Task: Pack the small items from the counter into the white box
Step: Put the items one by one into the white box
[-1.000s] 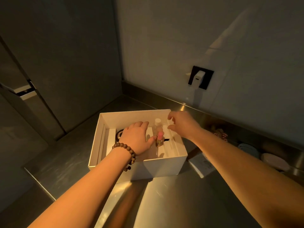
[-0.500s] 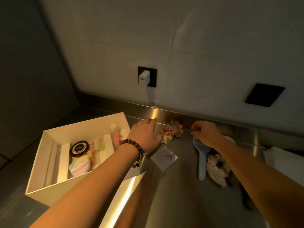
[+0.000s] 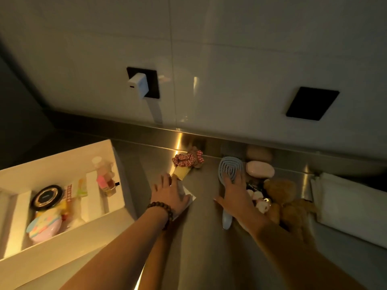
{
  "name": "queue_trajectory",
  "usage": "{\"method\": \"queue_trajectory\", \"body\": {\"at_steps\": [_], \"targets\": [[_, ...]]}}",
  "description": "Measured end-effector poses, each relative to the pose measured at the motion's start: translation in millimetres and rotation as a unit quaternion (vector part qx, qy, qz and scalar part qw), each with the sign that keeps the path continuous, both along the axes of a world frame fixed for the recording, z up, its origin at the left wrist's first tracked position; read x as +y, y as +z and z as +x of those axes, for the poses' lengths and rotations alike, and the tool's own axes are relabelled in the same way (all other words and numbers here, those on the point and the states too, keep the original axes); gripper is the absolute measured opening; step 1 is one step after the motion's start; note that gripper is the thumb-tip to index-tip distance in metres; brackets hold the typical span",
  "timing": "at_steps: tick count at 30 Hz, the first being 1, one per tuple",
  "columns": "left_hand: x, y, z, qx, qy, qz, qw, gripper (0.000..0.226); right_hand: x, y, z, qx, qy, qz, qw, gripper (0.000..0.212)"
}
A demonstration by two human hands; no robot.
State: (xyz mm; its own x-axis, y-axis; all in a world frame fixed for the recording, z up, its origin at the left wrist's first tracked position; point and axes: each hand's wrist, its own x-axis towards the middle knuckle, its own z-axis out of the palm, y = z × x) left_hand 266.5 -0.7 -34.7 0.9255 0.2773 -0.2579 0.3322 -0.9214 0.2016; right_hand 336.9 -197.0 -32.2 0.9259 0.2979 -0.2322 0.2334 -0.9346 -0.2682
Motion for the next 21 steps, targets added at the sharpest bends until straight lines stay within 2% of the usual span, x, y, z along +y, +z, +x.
{"method": "queue_trajectory", "body": {"at_steps": [4,7,12,14,17,21], "targets": [[-9,-14,-9,0.006,0.002,0.003,1.000,0.082,10,-11,-8,-0.019,-0.015,0.002,1.000,0.071],[-19,-17,-19,-0.018,0.005,-0.004,1.000,0.079,15,-14,-18,-0.016,0.002,0.012,1.000,0.074],[-36,-18,-42,-0.104,-0.008,0.015,0.994,0.047,18,-14,-48,-0.024,0.059,0.043,0.997,0.073],[-37,-18,-48,-0.104,0.003,-0.003,0.995,0.039,15,-13,-60,-0.045,0.035,0.049,0.997,0.075],[-36,-17,-52,-0.107,0.026,-0.028,0.993,0.040,9,-11,-69,-0.067,-0.055,0.044,0.995,0.082],[-33,-10,-48,-0.077,0.069,-0.081,0.991,0.039,10,-4,-73,-0.014,-0.108,0.053,0.993,0.068]]}}
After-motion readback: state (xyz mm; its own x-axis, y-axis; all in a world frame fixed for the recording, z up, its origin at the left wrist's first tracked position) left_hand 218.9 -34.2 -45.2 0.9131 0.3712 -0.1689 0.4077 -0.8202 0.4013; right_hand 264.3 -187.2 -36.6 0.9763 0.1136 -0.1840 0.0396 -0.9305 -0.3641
